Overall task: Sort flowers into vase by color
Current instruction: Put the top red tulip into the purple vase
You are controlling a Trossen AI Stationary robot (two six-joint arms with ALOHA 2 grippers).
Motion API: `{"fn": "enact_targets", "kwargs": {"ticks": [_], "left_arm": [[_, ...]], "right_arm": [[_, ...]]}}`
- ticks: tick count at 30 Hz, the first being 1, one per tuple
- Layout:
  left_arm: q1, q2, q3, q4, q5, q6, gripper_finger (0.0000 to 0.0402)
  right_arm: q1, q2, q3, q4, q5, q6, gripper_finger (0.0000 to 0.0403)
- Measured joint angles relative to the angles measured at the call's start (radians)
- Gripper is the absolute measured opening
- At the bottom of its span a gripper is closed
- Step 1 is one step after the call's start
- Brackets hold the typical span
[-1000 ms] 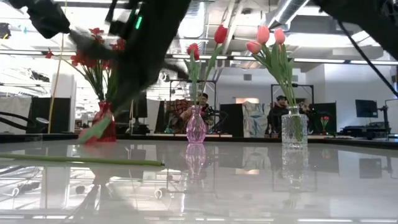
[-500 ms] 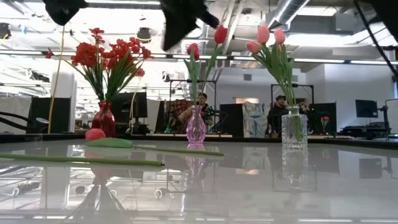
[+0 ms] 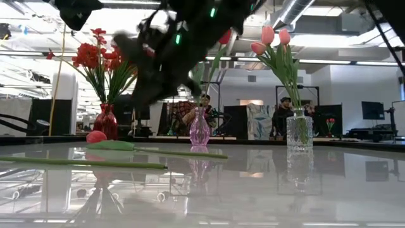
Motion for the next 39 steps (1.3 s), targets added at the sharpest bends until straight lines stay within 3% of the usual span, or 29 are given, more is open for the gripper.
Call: {"fn": "enact_targets", "kwargs": {"ticks": [11,16,25,32,39], "left_arm": [[0.044,0.0,0.0,0.009,0.018,0.04,0.0141],[0.047,0.0,0.0,0.01,0.022,0.05,0.0141],[0.047,0.001,0.0,0.008,0.043,0.076,0.0141],[0.047,0.001,0.0,0.009,0.043,0.077,0.0141],[0.047,0.0,0.0,0.009,0.052,0.071,0.0141]], "right_arm": [[-0.014,0.101,-0.003,0.036,0.008,-0.034,0.0222],[-0.02,0.12,-0.001,0.018,0.083,-0.025,0.0236],[0.01,0.183,0.006,0.065,0.069,0.08,0.0168],[0.031,0.183,0.006,0.029,0.055,0.15,0.002],[0.034,0.112,-0.001,-0.031,0.018,0.15,0.0018]]}}
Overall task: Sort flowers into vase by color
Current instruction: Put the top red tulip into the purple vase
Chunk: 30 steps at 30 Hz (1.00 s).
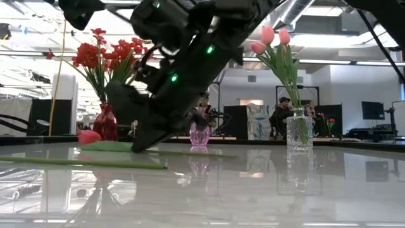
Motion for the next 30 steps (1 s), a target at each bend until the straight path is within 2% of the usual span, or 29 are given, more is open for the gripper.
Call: {"fn": "enact_targets", "kwargs": {"ticks": [5,10,13,16,19,21,23,26,30], "left_arm": [[0.0,0.0,0.0,0.0,0.015,-0.018,0.0141],[0.0,-0.016,0.0,-0.001,0.01,-0.022,0.0141],[0.0,-0.049,0.0,-0.007,0.011,-0.017,0.0141],[0.0,-0.089,0.0,-0.023,0.006,-0.016,0.0141],[0.0,-0.11,-0.005,-0.004,-0.009,-0.014,0.0141],[0.0,-0.111,-0.032,0.058,-0.017,-0.019,0.0141],[0.0,-0.109,-0.089,0.19,-0.009,-0.031,0.0141],[0.017,-0.078,-0.197,0.437,0.043,-0.058,0.0141],[0.068,-0.007,-0.315,0.693,0.051,-0.095,0.0141]], "right_arm": [[0.012,-0.102,-0.002,-0.061,-0.011,-0.093,0.0017],[0.029,-0.207,-0.026,-0.127,0.092,-0.157,0.0017],[0.038,-0.303,-0.126,-0.13,0.183,-0.141,0.0017],[0.049,-0.439,-0.291,-0.076,0.276,-0.057,0.0017],[0.055,-0.556,-0.48,0.114,0.358,-0.032,0.0017],[0.054,-0.62,-0.589,0.338,0.374,-0.088,0.0017],[0.052,-0.668,-0.673,0.611,0.373,-0.177,0.0017],[0.043,-0.686,-0.746,0.934,0.317,-0.327,0.0017],[0.019,-0.685,-0.756,1.149,0.189,-0.438,0.0017]]}}
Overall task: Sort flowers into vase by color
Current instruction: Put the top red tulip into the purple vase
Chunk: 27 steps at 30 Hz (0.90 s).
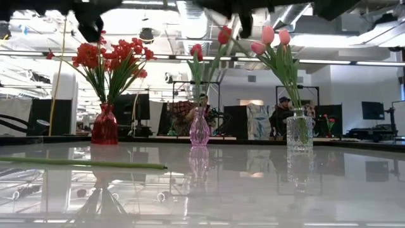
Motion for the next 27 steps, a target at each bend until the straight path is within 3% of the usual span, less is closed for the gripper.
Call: {"fn": "enact_targets", "kwargs": {"ticks": [6,10,18,27], "left_arm": [[0.079,0.207,-0.066,0.358,0.051,-0.013,0.0141],[0.102,0.369,-0.047,0.572,0.085,0.021,0.0141],[0.133,0.63,0.069,0.743,0.151,0.058,0.0141],[0.173,0.666,0.115,0.815,0.194,0.098,0.0141]], "right_arm": [[-0.043,-0.001,0.001,0.123,-0.21,-0.002,0.0017],[-0.06,-0.001,0.001,0.116,-0.262,0.019,0.0017],[-0.058,0.016,0.001,0.11,-0.264,0.029,0.0017],[-0.029,0.016,0.001,0.103,-0.264,0.018,0.0017]]}}
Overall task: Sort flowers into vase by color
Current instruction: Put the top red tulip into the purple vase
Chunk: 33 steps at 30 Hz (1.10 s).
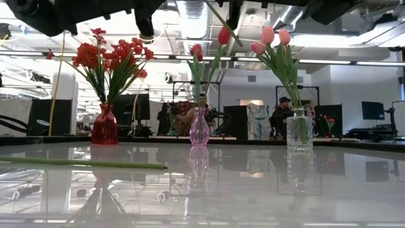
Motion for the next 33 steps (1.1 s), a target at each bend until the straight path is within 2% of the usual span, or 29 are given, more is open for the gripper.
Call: {"fn": "enact_targets", "kwargs": {"ticks": [11,23,33], "left_arm": [[0.049,0.0,0.03,-0.01,0.108,0.002,0.0141],[0.06,0.0,0.035,-0.014,0.14,0.0,0.0141],[0.06,-0.001,0.123,-0.152,0.174,0.034,0.0141]], "right_arm": [[-0.004,0.0,0.0,0.0,0.0,-0.007,0.0017],[-0.004,0.0,0.0,-0.024,0.001,0.0,0.0017],[-0.01,0.0,0.0,-0.023,0.004,-0.001,0.0017]]}}
